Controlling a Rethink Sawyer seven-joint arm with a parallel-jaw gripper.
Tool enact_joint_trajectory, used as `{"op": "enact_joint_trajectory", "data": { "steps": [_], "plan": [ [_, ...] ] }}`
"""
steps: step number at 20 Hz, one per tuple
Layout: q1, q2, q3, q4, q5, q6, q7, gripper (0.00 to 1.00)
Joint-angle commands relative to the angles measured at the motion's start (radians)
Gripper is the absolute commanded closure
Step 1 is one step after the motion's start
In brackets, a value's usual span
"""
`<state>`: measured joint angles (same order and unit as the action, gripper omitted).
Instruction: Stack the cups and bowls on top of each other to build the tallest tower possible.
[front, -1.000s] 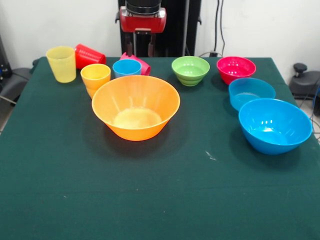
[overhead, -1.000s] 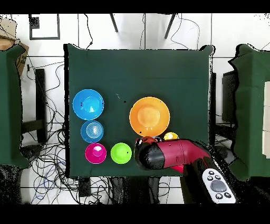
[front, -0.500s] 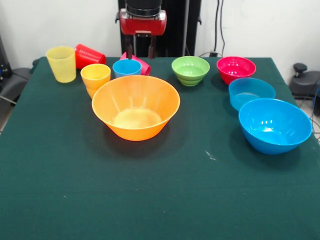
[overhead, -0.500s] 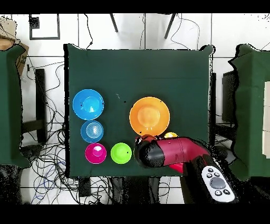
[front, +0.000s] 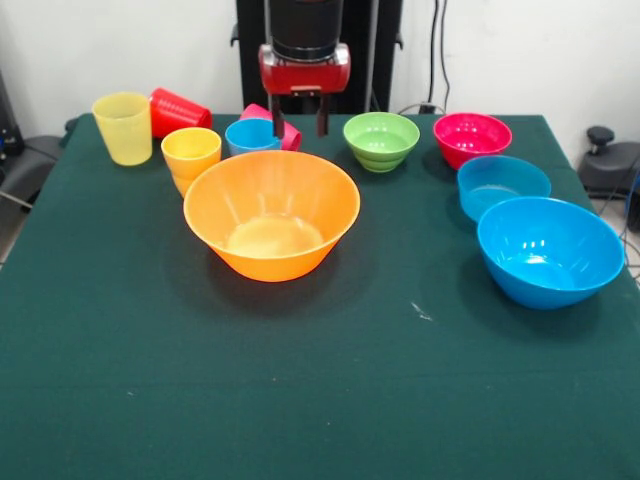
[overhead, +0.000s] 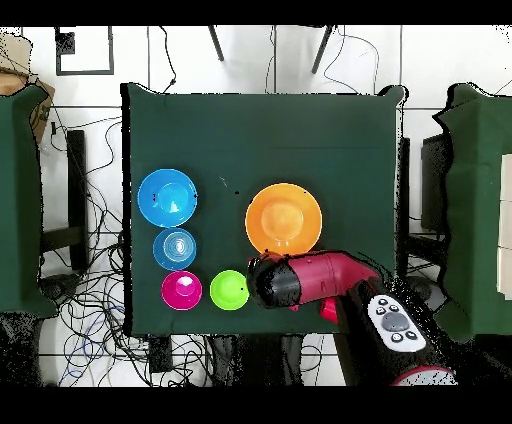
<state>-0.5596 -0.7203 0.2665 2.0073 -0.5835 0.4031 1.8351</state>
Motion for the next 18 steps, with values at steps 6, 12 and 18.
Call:
{"op": "enact_joint_trajectory", "data": {
  "steps": [6,12,18],
  "plan": [
    [0.013,0.128,0.059,-0.102,0.050,0.089,0.009,0.00],
    [0.007,0.112,0.060,-0.080,0.050,0.075,0.005,0.00],
    [0.026,0.090,0.042,-0.084,0.028,0.072,0.001,0.00]
  ]
}}
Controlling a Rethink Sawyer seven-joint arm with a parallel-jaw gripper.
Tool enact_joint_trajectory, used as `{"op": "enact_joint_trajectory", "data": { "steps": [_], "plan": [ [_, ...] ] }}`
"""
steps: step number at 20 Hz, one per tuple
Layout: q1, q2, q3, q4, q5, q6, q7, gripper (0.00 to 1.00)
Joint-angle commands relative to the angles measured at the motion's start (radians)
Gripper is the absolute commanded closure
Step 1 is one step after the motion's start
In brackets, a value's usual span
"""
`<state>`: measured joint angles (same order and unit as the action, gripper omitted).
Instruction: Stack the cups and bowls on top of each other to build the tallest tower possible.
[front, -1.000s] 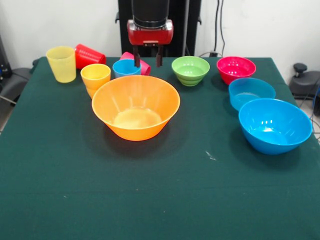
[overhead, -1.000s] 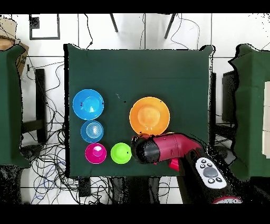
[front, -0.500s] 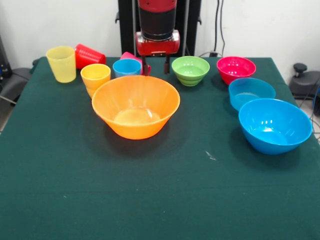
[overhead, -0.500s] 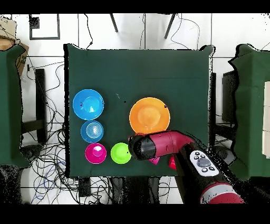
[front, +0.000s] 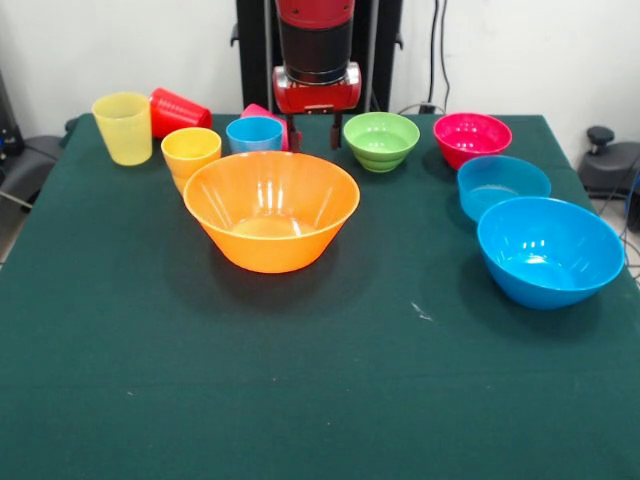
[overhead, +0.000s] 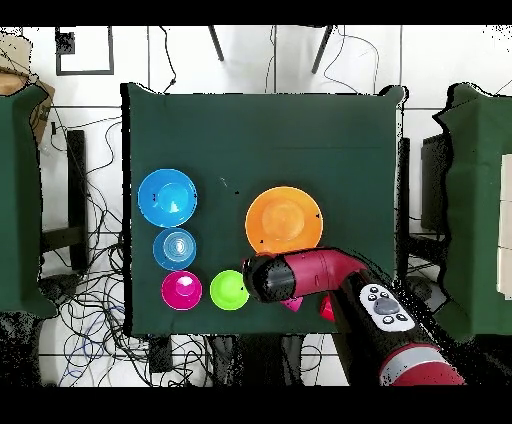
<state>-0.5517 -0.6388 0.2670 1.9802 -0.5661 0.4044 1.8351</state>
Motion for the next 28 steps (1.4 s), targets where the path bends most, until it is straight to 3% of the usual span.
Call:
{"op": "enact_joint_trajectory", "data": {
  "steps": [1,17,28],
  "plan": [
    [0.019,-0.002,0.042,-0.053,0.014,0.081,-0.001,0.00],
    [-0.017,-0.147,0.087,0.028,0.076,0.163,-0.054,0.00],
    [-0.025,-0.117,0.070,0.016,0.037,0.142,-0.051,0.00]
  ]
}}
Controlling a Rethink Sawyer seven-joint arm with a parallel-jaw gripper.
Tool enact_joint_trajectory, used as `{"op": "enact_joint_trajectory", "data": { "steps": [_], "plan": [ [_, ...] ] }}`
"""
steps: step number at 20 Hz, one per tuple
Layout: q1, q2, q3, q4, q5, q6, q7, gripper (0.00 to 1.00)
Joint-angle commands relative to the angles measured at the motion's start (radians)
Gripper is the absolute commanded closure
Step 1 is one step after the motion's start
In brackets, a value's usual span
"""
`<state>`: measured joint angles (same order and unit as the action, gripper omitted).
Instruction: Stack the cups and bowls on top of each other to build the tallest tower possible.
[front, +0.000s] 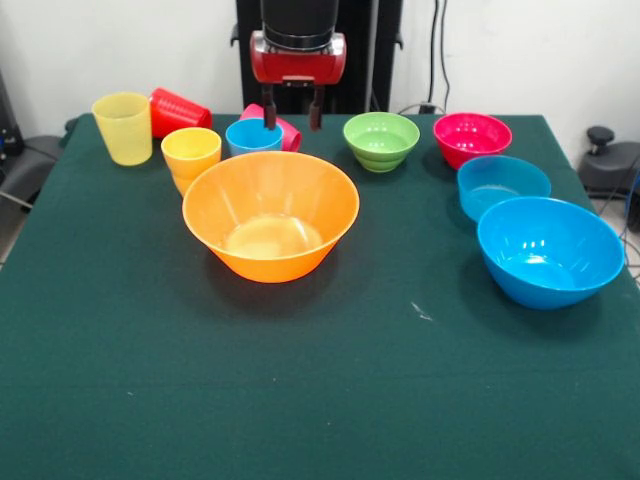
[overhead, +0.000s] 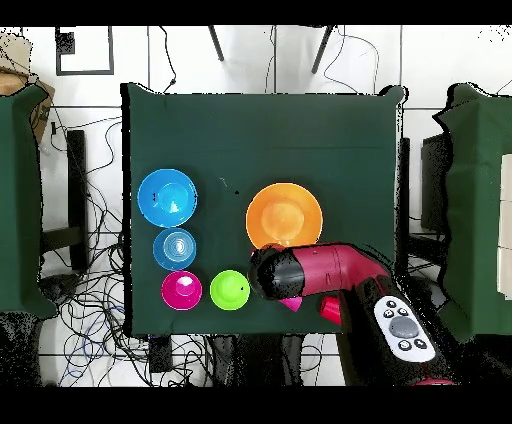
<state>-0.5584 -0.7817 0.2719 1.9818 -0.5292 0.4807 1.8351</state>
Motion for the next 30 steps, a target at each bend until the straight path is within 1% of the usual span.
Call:
{"op": "enact_joint_trajectory", "data": {
  "steps": [1,3,5,10,17,25,30],
  "plan": [
    [-0.014,0.034,0.060,0.010,-0.004,0.063,-0.046,0.00],
    [0.001,0.052,0.036,-0.001,-0.017,0.061,-0.027,0.00],
    [0.002,0.060,0.030,-0.001,-0.015,0.062,-0.018,0.00],
    [-0.018,0.054,0.038,0.037,0.006,0.068,-0.017,0.00],
    [-0.038,0.062,0.040,0.051,-0.010,0.055,-0.031,0.00],
    [-0.071,0.051,0.049,0.089,-0.024,0.040,-0.044,0.00],
    [-0.081,0.030,0.045,0.107,-0.032,0.040,-0.045,0.00]
  ]
}}
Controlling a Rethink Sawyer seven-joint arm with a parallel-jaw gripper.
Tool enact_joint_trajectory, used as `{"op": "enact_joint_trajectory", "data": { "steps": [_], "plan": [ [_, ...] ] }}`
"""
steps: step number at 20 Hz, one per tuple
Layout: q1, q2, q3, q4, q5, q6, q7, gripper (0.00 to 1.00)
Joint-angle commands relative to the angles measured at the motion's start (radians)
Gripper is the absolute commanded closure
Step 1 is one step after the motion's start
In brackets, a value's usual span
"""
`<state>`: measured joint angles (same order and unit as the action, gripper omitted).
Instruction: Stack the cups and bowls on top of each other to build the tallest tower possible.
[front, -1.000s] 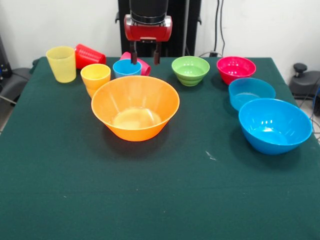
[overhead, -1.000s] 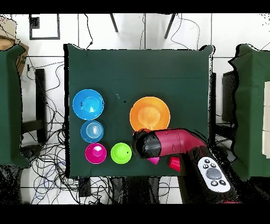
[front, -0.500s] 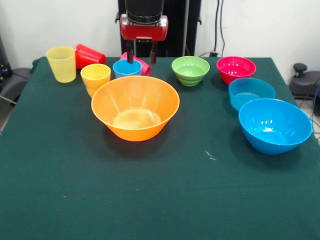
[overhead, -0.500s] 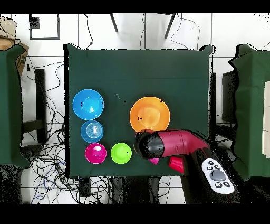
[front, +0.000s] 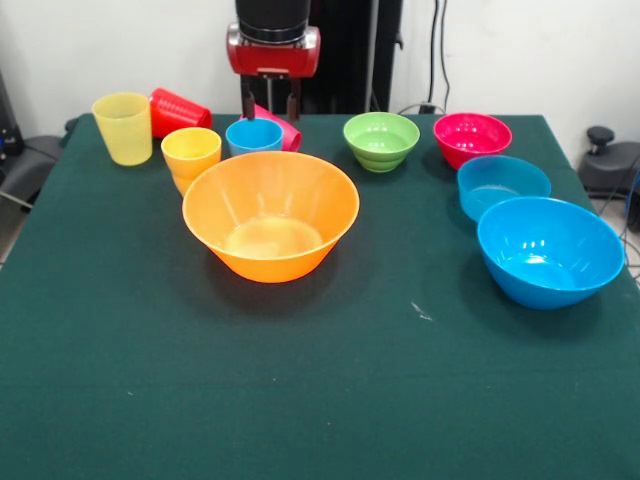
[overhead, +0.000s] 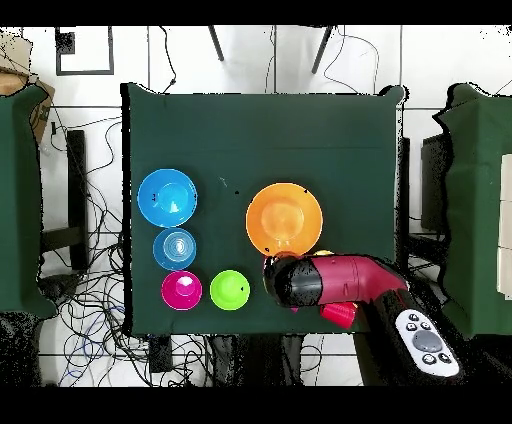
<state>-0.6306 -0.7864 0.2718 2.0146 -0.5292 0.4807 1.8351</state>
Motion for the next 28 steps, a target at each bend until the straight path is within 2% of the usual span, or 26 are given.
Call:
{"op": "enact_joint_trajectory", "data": {
  "steps": [1,9,28],
  "plan": [
    [-0.005,0.034,0.039,0.071,-0.035,0.043,-0.041,0.00],
    [0.023,0.039,0.012,0.055,-0.048,0.038,-0.010,0.00],
    [0.007,0.122,0.008,0.047,-0.075,-0.028,-0.003,0.00]
  ]
}}
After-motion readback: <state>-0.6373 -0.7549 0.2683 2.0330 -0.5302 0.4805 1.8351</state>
